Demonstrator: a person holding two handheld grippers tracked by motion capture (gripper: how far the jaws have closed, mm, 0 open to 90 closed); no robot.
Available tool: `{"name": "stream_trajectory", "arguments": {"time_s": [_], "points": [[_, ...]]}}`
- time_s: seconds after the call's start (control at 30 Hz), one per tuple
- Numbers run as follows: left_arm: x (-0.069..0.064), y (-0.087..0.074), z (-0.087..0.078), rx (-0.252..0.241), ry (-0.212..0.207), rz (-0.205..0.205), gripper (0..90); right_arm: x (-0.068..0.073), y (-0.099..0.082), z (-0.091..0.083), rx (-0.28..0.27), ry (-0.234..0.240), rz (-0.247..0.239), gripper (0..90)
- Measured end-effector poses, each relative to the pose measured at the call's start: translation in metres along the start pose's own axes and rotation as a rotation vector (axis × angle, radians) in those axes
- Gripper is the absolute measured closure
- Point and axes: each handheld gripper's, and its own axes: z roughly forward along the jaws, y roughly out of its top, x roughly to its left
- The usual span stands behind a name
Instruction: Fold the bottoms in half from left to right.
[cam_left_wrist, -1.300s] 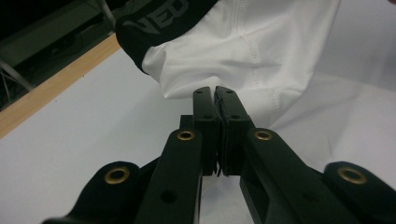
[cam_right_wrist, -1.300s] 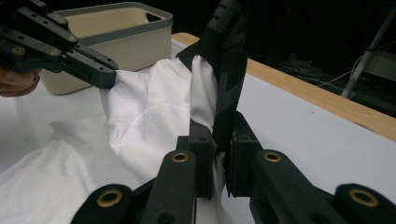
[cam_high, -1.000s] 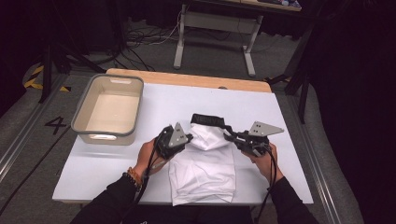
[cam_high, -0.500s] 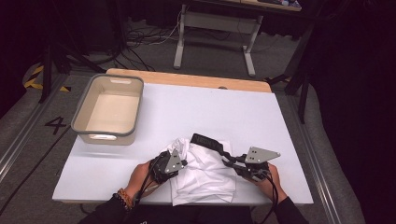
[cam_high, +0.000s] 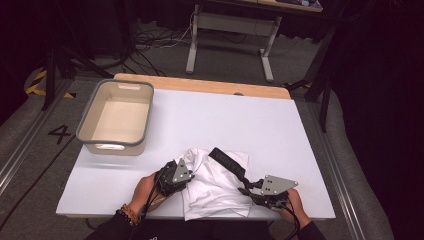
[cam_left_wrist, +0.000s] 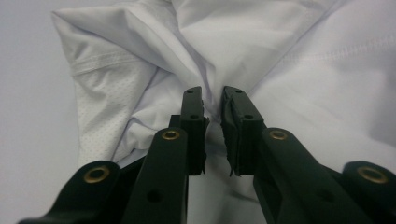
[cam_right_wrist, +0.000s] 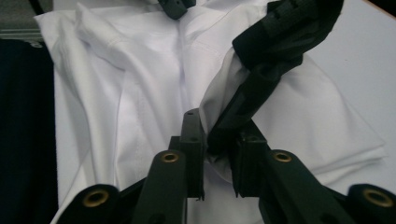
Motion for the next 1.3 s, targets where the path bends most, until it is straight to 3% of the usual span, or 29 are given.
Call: {"name": "stream_trajectory", "arguments": {"time_s": [0.03,0.07,0.1,0.13,0.17,0.23,0.27,0.3,0.33,0.43,0.53,0.57,0.63,0.67,0.7,0.77,0.8,0.87,0.9,0.93,1.07,1.1,1.27,1.3], "points": [[0.001,0.001,-0.001,-0.021,0.013,-0.020,76.8,0.001,0.001,-0.001,-0.012,-0.022,0.021,64.9],[0.004,0.006,-0.005,-0.053,0.056,-0.054,67.4,0.001,0.005,-0.002,-0.025,-0.074,0.064,60.2],[0.004,0.006,-0.005,-0.053,0.056,-0.054,66.8,0.001,0.005,-0.002,-0.025,-0.074,0.064,60.2],[0.005,0.008,-0.006,-0.068,0.050,-0.056,65.2,-0.001,0.010,-0.002,-0.027,-0.086,0.122,51.8],[0.005,0.011,-0.007,-0.076,0.048,-0.052,65.2,-0.001,0.010,-0.002,-0.027,-0.086,0.122,51.8],[0.003,0.016,-0.006,-0.077,0.047,-0.036,61.2,-0.002,0.014,-0.002,-0.052,-0.095,0.169,51.3],[0.000,0.018,-0.004,-0.077,0.023,-0.018,59.5,-0.003,0.018,0.000,-0.065,-0.091,0.213,47.2],[0.000,0.018,-0.004,-0.077,0.023,-0.018,60.0,-0.003,0.018,0.000,-0.065,-0.091,0.213,47.2],[-0.004,0.020,0.000,-0.064,0.001,0.006,60.7,-0.005,0.021,0.003,-0.062,-0.104,0.271,46.0],[-0.007,0.021,0.005,-0.041,-0.011,0.020,63.3,-0.008,0.024,0.008,-0.054,-0.109,0.297,46.0],[-0.008,0.021,0.010,-0.020,-0.024,0.030,65.1,-0.012,0.029,0.014,-0.056,-0.085,0.357,46.9],[-0.008,0.021,0.010,-0.023,-0.026,0.027,65.0,-0.014,0.032,0.018,-0.052,-0.065,0.386,56.0],[-0.007,0.020,0.009,-0.026,-0.026,0.023,64.6,-0.012,0.034,0.020,-0.047,-0.054,0.367,57.8],[-0.005,0.020,0.007,-0.034,-0.019,0.013,64.6,-0.009,0.036,0.020,-0.041,-0.019,0.320,69.1],[-0.005,0.020,0.007,-0.034,-0.019,0.013,64.6,-0.009,0.036,0.020,-0.041,-0.019,0.320,69.1],[0.000,0.018,0.002,-0.044,-0.003,-0.003,64.6,-0.005,0.036,0.017,-0.047,0.025,0.290,78.3],[0.000,0.018,0.002,-0.044,-0.003,-0.003,65.0,-0.005,0.036,0.017,-0.047,0.025,0.290,78.3],[0.006,0.017,-0.005,-0.064,0.022,-0.024,65.0,0.002,0.037,0.011,-0.056,0.068,0.228,79.0],[0.006,0.017,-0.005,-0.064,0.022,-0.024,64.8,0.002,0.037,0.011,-0.056,0.068,0.228,79.0],[0.011,0.017,-0.009,-0.076,0.027,-0.049,65.0,0.009,0.036,0.008,-0.063,0.091,0.175,79.0],[0.015,0.018,-0.011,-0.087,0.040,-0.080,67.5,0.019,0.035,0.003,-0.070,0.119,0.105,75.4],[0.014,0.020,-0.010,-0.086,0.048,-0.072,67.4,0.024,0.034,0.002,-0.046,0.107,0.068,73.6],[0.015,0.026,-0.006,-0.082,0.052,-0.068,68.0,0.031,0.033,0.002,-0.017,0.119,0.032,71.6],[0.017,0.030,-0.002,-0.076,0.048,-0.065,67.8,0.035,0.034,0.002,-0.023,0.123,0.004,71.5]]}}
